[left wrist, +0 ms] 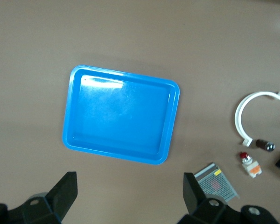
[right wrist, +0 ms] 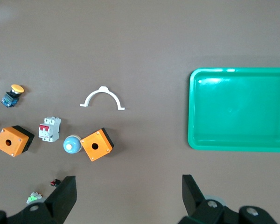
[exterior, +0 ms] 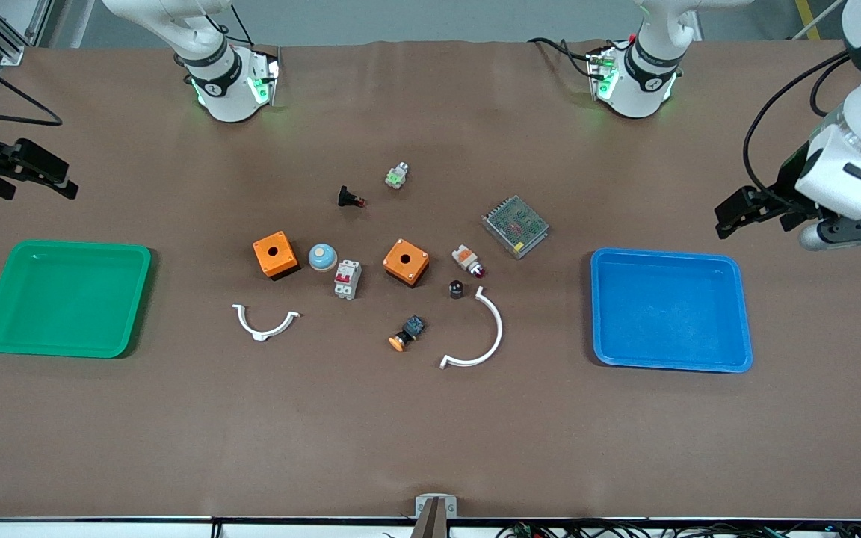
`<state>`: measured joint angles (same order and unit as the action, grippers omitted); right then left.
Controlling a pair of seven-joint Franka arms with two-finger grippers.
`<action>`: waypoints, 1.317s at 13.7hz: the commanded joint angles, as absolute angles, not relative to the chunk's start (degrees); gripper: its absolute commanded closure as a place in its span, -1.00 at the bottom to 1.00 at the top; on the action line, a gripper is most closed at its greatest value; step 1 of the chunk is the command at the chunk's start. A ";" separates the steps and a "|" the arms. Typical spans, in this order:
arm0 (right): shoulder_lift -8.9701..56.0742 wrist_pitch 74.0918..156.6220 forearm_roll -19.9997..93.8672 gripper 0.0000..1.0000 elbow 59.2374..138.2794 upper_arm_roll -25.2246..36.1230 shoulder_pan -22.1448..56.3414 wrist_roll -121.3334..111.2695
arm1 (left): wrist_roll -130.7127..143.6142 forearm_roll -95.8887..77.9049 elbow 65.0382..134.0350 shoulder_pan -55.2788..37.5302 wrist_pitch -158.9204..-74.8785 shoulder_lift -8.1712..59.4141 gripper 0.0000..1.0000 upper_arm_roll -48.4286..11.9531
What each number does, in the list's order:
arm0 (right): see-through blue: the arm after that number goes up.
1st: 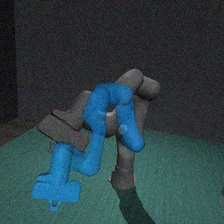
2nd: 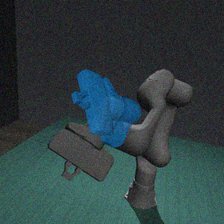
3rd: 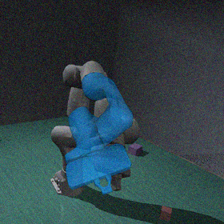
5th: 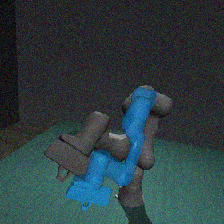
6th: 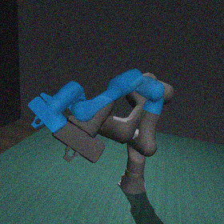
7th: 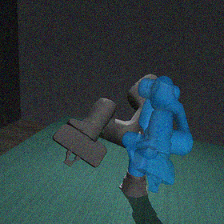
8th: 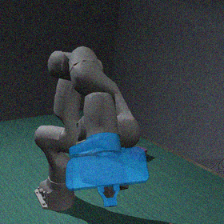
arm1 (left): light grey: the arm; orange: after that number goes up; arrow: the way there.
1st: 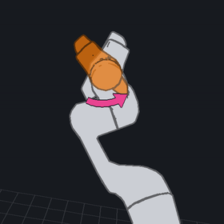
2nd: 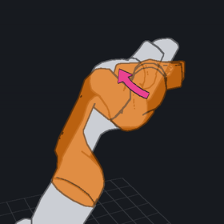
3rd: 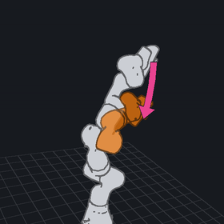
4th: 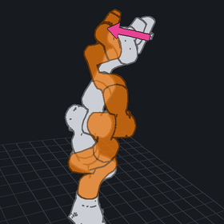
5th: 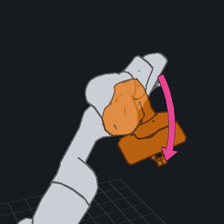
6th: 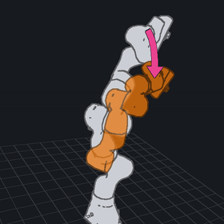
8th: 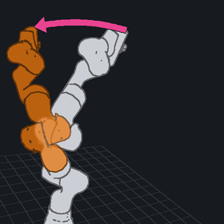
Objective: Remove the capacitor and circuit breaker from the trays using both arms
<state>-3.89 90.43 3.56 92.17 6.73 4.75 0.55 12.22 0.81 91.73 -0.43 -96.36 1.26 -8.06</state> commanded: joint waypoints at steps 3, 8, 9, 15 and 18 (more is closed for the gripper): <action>-2.46 89.38 2.72 -1.00 89.56 5.80 2.99 0.17 | 1.95 0.53 93.43 1.05 -93.52 -2.02 -1.00 -7.91; -2.37 89.38 2.72 -1.00 89.30 5.71 2.46 0.09 | 6.24 1.32 92.72 0.88 -91.32 -2.11 -1.00 -8.61; -2.37 89.38 2.81 -1.00 89.30 5.80 2.46 0.09 | 6.24 1.49 92.64 0.88 -90.62 -2.11 -1.00 -8.70; -2.46 89.30 -0.26 -1.00 88.68 5.62 2.72 0.09 | 6.50 1.67 94.12 0.97 -90.52 -4.82 -1.00 -8.53; -2.37 89.47 -0.09 -1.00 88.59 5.62 2.72 0.09 | 5.63 1.67 94.22 1.05 -90.53 -5.36 -1.00 -8.18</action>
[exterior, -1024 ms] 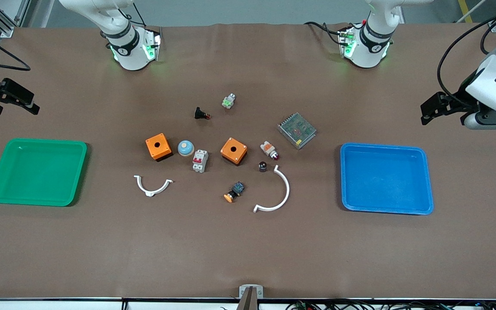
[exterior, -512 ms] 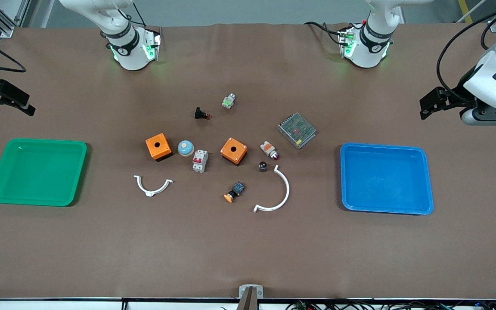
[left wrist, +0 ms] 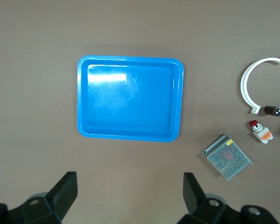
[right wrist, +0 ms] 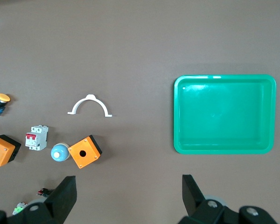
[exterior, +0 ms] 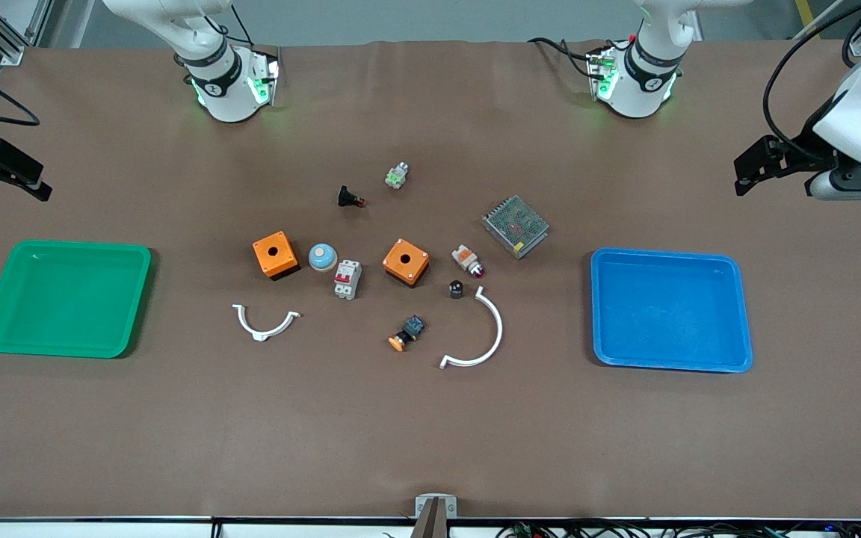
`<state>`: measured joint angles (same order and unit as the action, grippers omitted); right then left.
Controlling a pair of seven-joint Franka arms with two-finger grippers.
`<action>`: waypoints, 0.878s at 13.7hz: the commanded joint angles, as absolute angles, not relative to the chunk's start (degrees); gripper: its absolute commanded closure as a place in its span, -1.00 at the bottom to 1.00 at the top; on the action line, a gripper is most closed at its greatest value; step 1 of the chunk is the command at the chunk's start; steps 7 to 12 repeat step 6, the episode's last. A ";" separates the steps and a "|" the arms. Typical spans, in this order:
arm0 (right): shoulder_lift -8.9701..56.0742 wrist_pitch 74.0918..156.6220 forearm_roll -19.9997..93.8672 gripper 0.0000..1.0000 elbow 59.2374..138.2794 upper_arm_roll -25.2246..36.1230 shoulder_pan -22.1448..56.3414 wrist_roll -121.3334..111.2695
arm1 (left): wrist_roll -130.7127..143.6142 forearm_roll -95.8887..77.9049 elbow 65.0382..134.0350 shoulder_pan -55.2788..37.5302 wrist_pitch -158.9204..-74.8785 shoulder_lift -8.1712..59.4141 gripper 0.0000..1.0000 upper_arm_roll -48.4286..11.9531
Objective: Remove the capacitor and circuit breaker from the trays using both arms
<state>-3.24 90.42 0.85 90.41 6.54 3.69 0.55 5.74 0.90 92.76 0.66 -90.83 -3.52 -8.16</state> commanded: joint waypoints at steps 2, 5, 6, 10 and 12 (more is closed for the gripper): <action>-2.37 89.39 0.26 -1.00 88.59 5.62 2.90 0.44 | 4.22 1.58 93.69 1.14 -90.35 -5.01 -1.00 -7.91; -2.37 89.47 0.35 -1.00 88.59 5.62 2.64 0.27 | 4.04 1.49 92.20 0.97 -90.35 -4.13 -1.00 -8.00; -2.37 89.47 0.35 -1.00 88.59 5.62 2.64 0.18 | 4.04 1.49 91.76 1.05 -90.26 -4.04 -1.00 -8.00; -2.37 89.47 0.35 -1.00 88.59 5.62 2.64 0.18 | 4.04 1.49 91.76 1.05 -90.26 -4.04 -1.00 -8.00; -2.37 89.47 0.35 -1.00 88.59 5.62 2.64 0.18 | 4.04 1.49 91.76 1.05 -90.26 -4.04 -1.00 -8.00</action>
